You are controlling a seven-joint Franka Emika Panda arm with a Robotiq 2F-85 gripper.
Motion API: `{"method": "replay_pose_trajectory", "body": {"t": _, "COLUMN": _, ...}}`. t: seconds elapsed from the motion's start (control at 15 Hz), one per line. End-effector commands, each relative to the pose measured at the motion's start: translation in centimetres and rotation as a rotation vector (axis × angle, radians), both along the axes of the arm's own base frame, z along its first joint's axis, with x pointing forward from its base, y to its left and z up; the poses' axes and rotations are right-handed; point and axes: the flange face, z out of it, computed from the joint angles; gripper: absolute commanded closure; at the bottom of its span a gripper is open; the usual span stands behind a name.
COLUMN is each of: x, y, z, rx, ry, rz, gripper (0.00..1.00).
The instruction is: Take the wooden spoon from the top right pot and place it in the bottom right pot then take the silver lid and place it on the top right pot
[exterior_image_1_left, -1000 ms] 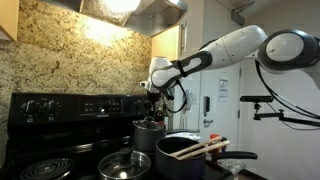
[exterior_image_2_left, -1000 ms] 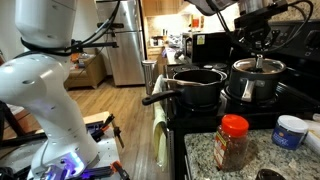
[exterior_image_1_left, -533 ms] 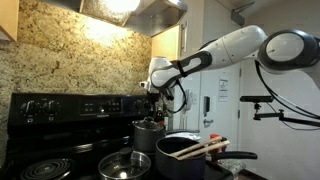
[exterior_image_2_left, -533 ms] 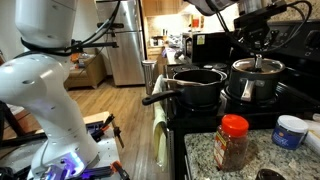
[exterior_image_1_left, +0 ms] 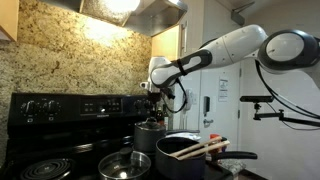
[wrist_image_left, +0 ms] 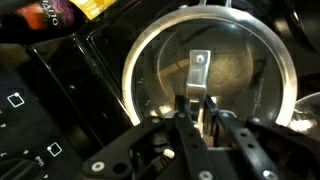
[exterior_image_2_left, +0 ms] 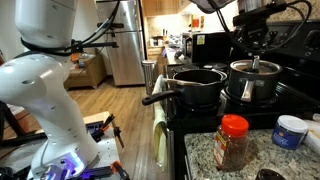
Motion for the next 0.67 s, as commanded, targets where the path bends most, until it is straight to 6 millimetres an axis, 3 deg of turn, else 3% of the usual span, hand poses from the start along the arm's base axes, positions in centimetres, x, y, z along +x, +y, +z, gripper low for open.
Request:
{"method": "replay_pose_trajectory", "body": {"t": 0.0, "x": 0.0, "y": -0.7, "z": 0.7, "rx": 0.004, "ry": 0.024, "rz": 0.010, "gripper": 0.55}}
{"method": "replay_pose_trajectory", "body": {"t": 0.07, "x": 0.0, "y": -0.7, "z": 0.7, "rx": 0.004, "ry": 0.029, "rz": 0.009, "gripper": 0.54}}
{"method": "replay_pose_trajectory", "body": {"t": 0.33, "x": 0.1, "y": -0.3, "z": 1.7, "rx": 0.031, "ry": 0.016, "rz": 0.045, "gripper": 0.30}}
{"method": "replay_pose_trajectory", "body": {"t": 0.6, "x": -0.4, "y": 1.3, "z": 3.7, "rx": 0.107, "ry": -0.013, "rz": 0.101, "gripper": 0.04}}
